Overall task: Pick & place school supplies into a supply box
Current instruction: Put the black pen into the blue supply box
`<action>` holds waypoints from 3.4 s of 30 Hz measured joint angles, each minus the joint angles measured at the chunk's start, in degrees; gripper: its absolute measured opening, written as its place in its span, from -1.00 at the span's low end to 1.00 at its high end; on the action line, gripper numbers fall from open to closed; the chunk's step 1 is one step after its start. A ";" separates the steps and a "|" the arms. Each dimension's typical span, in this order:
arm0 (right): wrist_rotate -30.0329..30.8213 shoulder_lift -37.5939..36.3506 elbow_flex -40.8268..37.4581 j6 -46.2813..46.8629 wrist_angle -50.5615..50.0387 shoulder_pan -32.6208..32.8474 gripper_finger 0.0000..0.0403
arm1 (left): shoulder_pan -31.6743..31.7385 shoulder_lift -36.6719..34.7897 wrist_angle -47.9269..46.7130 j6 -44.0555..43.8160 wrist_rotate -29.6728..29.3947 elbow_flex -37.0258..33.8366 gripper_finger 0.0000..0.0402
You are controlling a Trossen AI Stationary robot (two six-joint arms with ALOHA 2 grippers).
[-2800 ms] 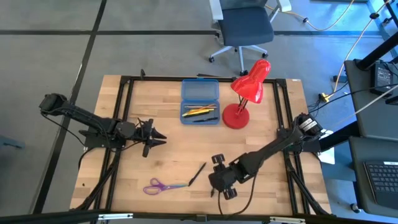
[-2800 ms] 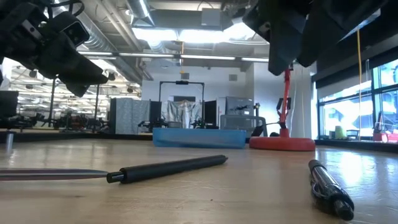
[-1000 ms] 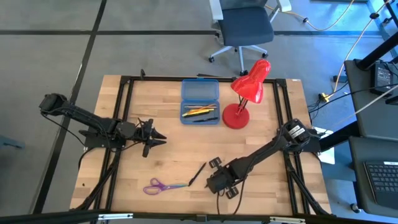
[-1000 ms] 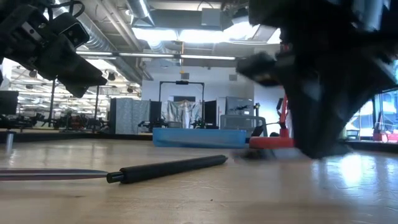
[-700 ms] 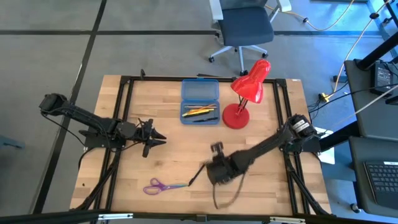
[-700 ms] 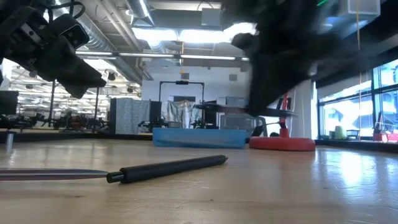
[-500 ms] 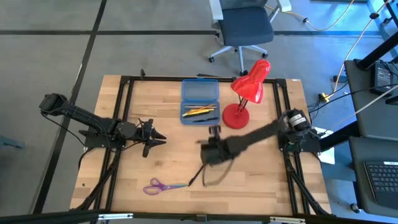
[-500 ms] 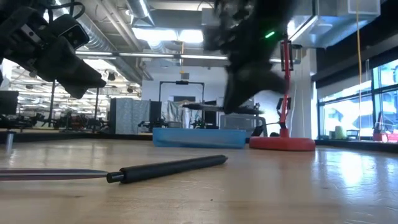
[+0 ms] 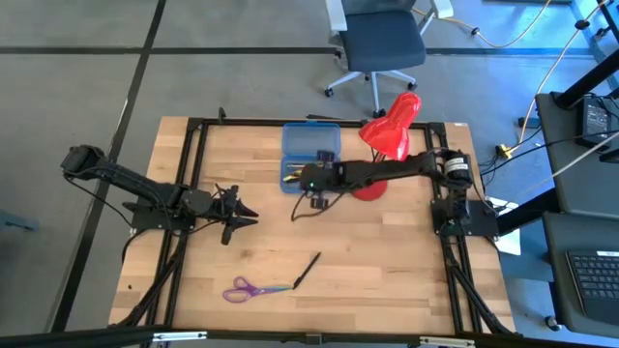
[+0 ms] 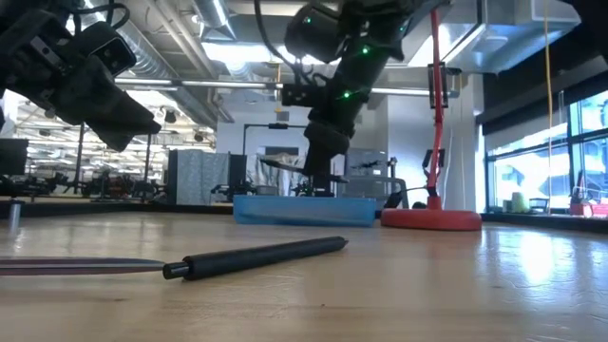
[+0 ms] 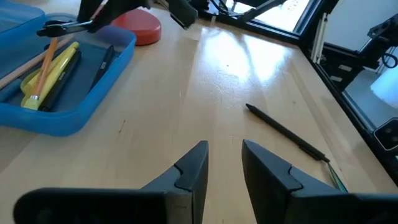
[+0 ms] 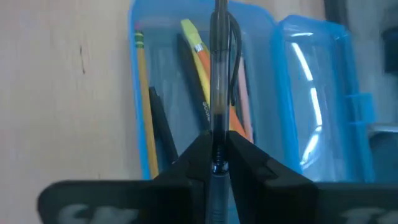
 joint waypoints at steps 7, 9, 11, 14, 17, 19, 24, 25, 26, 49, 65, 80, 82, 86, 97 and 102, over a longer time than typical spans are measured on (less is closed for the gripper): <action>-4.21 0.02 0.02 -0.10 0.43 -4.03 -0.78 | 0.00 0.00 0.00 -1.33 0.02 0.00 -0.54; -5.49 0.02 0.04 -0.14 0.63 -4.97 -0.78 | 0.08 0.00 0.00 -1.32 -0.10 0.00 -0.54; -7.08 0.02 0.04 0.19 0.63 -5.68 -0.78 | 0.07 0.00 0.00 -1.31 -1.34 0.00 -0.54; -9.28 0.02 0.04 1.44 0.13 -6.20 -0.77 | 0.07 -0.01 -0.01 -1.28 -2.83 0.00 -0.55; -10.08 0.02 0.04 1.44 -0.12 -6.33 -0.77 | 0.07 -0.02 0.00 -1.26 -3.56 0.00 -0.55; -10.05 0.02 0.04 1.44 0.16 -6.35 -0.77 | 0.07 0.00 0.00 -1.26 -3.61 0.00 -0.54; -9.67 1.01 0.17 0.19 1.79 -6.45 -0.77 | 0.07 0.00 -0.01 -1.26 -3.60 0.00 -0.55; -9.66 1.57 0.17 0.06 1.79 -6.57 -0.77 | 0.07 -0.01 0.00 -1.26 -3.61 0.00 -0.55; -9.66 2.37 0.17 0.06 1.89 -6.62 -0.77 | 0.07 0.00 -0.01 -1.25 -3.61 0.00 -0.56; -9.16 4.20 0.13 -0.18 3.17 -6.87 -0.47 | 0.04 0.00 0.40 -1.26 -3.45 0.00 -0.57; -27.75 3.28 10.48 -9.14 -8.01 5.54 -0.38 | 0.04 0.00 0.42 -1.26 -3.43 -0.02 -0.57; -37.88 3.39 -2.62 -16.76 7.95 16.99 -0.38 | 0.04 0.00 0.42 -1.26 -3.43 -0.02 -0.57; -37.53 3.39 -4.09 -16.80 10.53 17.02 -0.38 | 0.04 -0.02 0.42 -1.26 -3.43 -0.02 -0.57; -37.49 3.39 -7.02 -16.79 16.18 16.97 -0.38 | 0.04 0.00 0.42 -1.26 -3.43 -0.02 -0.57; -44.71 3.64 -12.07 -16.57 33.48 17.57 -0.38 | 0.04 -0.02 0.42 -1.26 -3.43 -0.02 -0.57; -42.73 4.80 -11.09 -16.58 34.64 18.97 -0.38 | 0.04 0.00 0.42 -1.26 -3.43 -0.02 -0.57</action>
